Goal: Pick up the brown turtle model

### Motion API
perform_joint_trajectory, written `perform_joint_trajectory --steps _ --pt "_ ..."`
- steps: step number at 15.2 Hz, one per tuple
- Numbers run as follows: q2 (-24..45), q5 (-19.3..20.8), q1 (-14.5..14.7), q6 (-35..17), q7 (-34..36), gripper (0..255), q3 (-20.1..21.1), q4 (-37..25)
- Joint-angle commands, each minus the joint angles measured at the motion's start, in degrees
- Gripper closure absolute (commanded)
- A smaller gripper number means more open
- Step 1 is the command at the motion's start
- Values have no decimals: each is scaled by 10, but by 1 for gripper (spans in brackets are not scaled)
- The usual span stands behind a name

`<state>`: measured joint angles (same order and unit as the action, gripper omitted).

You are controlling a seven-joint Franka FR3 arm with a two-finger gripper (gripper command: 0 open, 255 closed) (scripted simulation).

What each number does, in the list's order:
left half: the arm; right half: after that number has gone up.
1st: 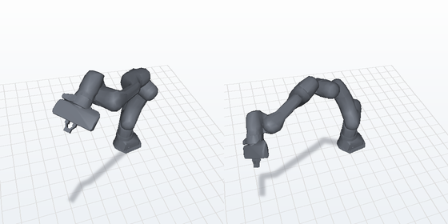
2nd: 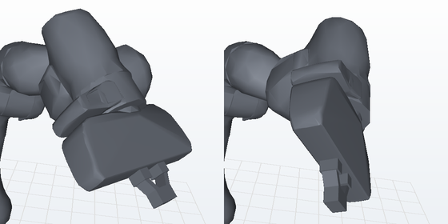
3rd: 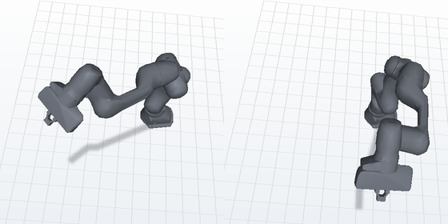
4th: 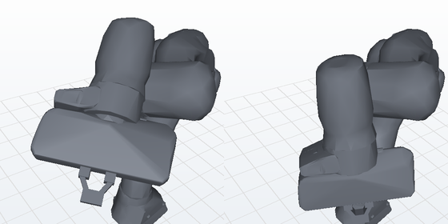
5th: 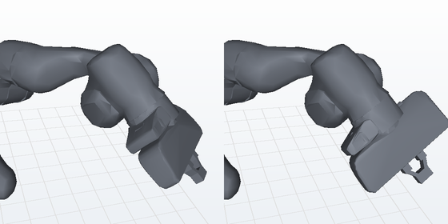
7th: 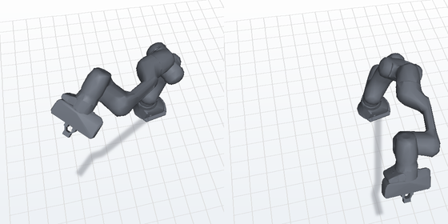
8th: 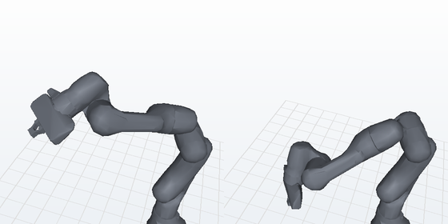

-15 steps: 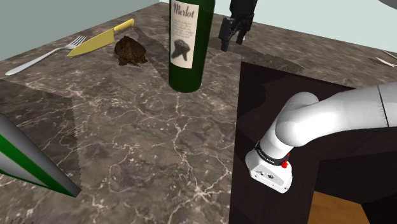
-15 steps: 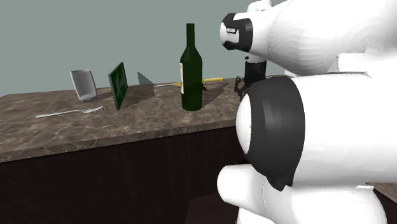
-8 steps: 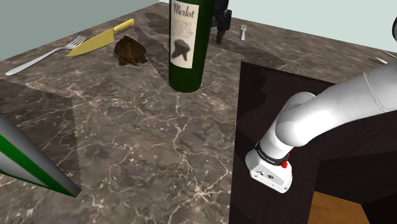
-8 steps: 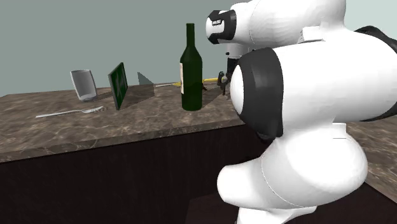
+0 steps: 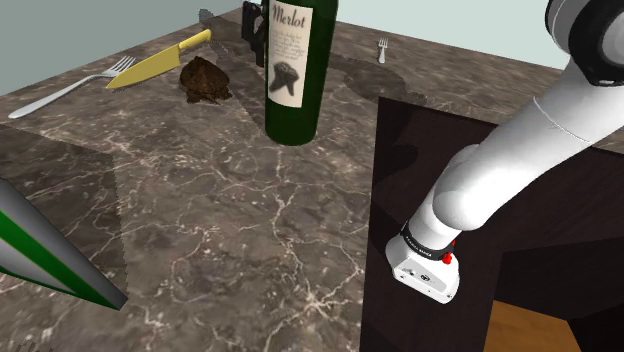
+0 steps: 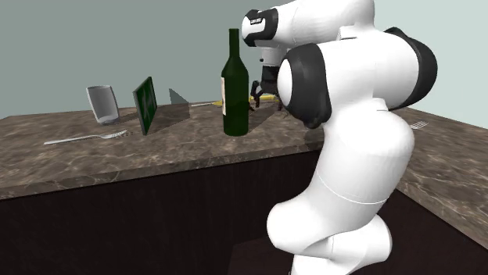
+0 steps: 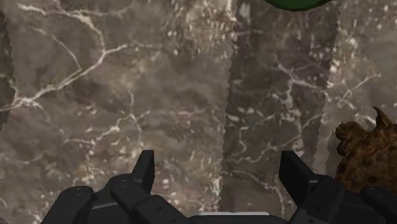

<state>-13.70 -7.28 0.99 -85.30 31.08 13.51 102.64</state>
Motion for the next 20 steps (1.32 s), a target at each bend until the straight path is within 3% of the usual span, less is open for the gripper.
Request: perform_joint_trajectory --steps 1,6,11,12,20 --pt "49 -6 3 8 35 0 12 -53" --pt "176 -9 18 37 117 0 33 -203" --pt "334 2 52 95 201 0 45 -417" --pt "348 3 55 102 206 0 45 -437" --pt "310 -6 44 25 188 0 42 -321"
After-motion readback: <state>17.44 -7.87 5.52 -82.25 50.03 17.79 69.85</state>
